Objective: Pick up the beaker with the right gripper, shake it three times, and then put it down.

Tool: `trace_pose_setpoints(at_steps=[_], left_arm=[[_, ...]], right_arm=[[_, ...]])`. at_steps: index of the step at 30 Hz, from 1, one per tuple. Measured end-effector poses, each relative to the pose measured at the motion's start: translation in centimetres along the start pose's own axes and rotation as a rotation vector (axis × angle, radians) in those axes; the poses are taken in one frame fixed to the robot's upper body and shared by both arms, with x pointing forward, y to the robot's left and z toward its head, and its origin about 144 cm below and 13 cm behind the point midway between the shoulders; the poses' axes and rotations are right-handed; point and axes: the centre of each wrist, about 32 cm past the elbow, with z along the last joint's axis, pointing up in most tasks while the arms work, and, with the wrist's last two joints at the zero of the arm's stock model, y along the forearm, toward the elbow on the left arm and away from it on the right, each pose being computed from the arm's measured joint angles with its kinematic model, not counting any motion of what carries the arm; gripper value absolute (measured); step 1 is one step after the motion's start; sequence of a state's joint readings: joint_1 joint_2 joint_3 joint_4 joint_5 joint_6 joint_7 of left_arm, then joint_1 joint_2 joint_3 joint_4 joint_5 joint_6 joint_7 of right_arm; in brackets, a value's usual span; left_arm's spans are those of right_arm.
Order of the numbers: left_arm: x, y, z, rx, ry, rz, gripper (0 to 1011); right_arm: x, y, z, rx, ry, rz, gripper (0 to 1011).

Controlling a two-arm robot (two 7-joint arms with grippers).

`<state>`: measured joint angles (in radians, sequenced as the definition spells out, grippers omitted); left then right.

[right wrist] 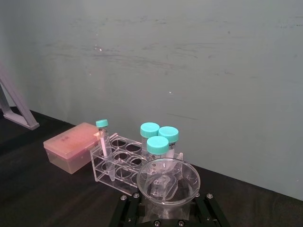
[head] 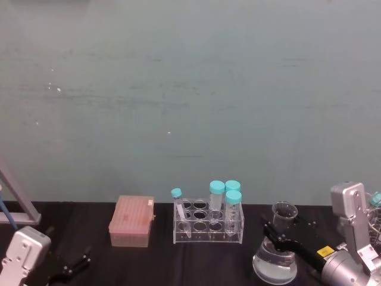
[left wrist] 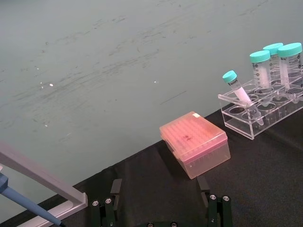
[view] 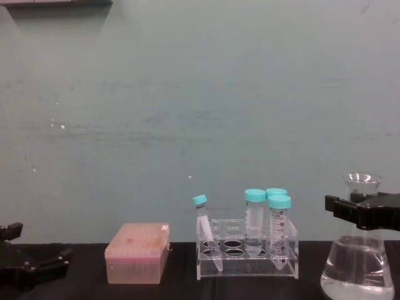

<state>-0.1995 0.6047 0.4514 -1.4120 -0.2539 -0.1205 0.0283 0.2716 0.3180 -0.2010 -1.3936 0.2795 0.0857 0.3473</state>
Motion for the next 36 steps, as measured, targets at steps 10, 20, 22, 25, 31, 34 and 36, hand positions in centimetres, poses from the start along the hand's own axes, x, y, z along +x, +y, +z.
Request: trace_pose_setpoints(at_steps=[10,20,22,25,31,34,36], left_arm=[[0.0,0.0,0.0,0.000,0.000,0.000,1000],[0.0,0.0,0.0,0.000,0.000,0.000,1000],[0.0,0.0,0.0,0.000,0.000,0.000,1000],[0.0,0.0,0.0,0.000,0.000,0.000,1000],[0.0,0.0,0.0,0.000,0.000,0.000,1000],[0.0,0.0,0.0,0.000,0.000,0.000,1000],[0.0,0.0,0.0,0.000,0.000,0.000,1000]], right_arm=[[0.0,0.0,0.0,0.001,-0.002,0.001,451],[0.0,-0.1,0.0,0.010,0.041,0.020,451],[-0.2,-0.3,0.0,0.015,0.170,0.042,451],[-0.6,-0.4,0.2,0.014,0.369,0.059,451],[-1.4,-0.7,0.1,0.012,0.705,0.075,451],[-1.7,-0.8,-0.1,0.013,0.901,0.081,451],[-1.8,-0.9,-0.3,0.015,0.953,0.082,451]])
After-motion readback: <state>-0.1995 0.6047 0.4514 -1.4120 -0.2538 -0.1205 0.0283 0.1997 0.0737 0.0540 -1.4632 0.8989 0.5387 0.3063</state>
